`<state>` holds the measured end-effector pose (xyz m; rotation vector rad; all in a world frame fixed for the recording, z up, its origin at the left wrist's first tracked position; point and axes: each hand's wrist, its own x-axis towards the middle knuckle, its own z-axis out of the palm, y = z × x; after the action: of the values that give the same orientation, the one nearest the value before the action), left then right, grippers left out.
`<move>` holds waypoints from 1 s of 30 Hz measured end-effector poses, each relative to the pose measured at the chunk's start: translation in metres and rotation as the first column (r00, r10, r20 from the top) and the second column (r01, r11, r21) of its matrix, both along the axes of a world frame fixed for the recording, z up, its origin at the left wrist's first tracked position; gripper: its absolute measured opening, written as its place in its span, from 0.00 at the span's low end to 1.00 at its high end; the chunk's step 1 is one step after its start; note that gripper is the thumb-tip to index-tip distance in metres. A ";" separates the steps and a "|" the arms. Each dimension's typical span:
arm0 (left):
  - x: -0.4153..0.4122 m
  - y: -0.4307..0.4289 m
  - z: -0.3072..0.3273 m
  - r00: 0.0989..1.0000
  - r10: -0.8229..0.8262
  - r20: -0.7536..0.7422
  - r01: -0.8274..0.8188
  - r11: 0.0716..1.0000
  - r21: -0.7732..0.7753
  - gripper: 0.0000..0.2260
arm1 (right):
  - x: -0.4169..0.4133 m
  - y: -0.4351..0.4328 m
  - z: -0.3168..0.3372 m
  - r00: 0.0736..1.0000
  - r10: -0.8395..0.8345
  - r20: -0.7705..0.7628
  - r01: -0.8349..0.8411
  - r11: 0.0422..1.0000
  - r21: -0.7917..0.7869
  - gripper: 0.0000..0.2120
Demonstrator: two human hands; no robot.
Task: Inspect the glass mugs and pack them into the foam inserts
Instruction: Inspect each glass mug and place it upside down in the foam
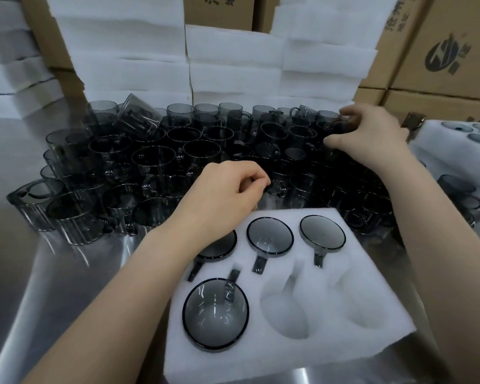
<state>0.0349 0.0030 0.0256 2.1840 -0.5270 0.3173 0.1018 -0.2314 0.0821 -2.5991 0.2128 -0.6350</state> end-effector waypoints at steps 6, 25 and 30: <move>-0.005 -0.003 0.007 0.997 -0.082 0.008 0.082 0.983 -0.162 0.28 | -0.038 0.042 0.010 0.960 0.194 0.201 -0.214 0.973 0.088 0.21; 0.000 -0.008 0.004 0.995 0.100 -0.020 -0.102 0.981 -0.168 0.29 | -0.050 0.068 -0.036 0.724 0.679 0.119 -0.567 0.489 0.663 0.15; -0.002 -0.009 0.003 0.998 0.059 0.001 -0.057 0.982 -0.182 0.28 | -0.050 0.070 -0.036 0.750 0.634 0.191 -0.509 0.367 0.779 0.11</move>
<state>0.0332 -0.0065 0.0291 2.0245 -0.4214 0.3888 0.0521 -0.1612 0.0459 -1.6158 -0.3267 -0.0238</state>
